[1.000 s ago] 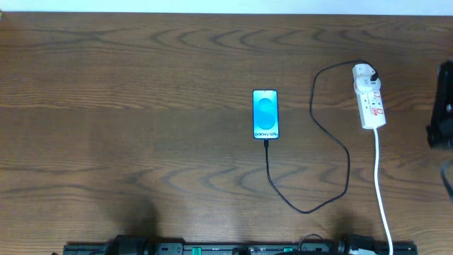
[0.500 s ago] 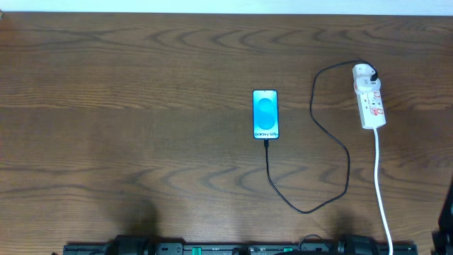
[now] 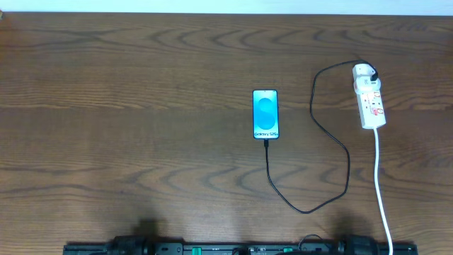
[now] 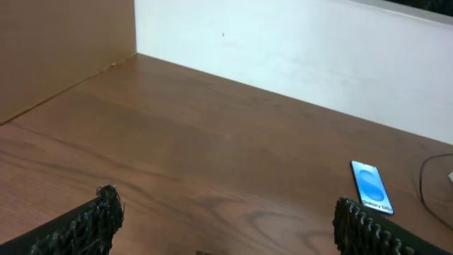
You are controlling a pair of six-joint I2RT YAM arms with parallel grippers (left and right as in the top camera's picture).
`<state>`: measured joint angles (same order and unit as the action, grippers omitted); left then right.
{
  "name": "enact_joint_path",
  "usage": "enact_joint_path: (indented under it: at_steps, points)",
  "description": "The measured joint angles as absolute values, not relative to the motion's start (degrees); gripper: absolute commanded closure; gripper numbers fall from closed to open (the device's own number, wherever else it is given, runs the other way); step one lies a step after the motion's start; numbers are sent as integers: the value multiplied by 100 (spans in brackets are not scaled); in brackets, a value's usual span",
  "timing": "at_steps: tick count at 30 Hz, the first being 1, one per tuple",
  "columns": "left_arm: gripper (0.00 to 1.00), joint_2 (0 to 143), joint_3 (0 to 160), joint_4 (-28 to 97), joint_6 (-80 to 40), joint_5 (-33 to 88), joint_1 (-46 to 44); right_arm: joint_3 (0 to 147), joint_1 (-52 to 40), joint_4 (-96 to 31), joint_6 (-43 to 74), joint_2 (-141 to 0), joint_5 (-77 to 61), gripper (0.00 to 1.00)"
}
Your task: Plug charger to phone and switch on socket
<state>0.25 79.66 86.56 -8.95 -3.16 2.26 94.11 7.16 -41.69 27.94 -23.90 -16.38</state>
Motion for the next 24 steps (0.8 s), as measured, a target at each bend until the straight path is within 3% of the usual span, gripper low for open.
enact_joint_path:
  at_steps: [3,8,9,17,24]
  points:
    - [4,25,7966,8680,-895,-316,226,9408,720,-4117,2762,-2270,-1678,60]
    - [4,25,7966,8761,-895,-316,226,9406,781,-3929,2744,-2187,-1778,6]
    - [4,25,7966,8801,-897,-316,226,9404,805,-3916,2738,-2187,-1802,1]
    - [4,25,7966,9223,-895,-318,226,9275,836,-3701,2742,-2187,-1293,1]
    - [3,25,7966,9225,-895,-316,226,8956,834,-4661,2742,-2182,-456,1]
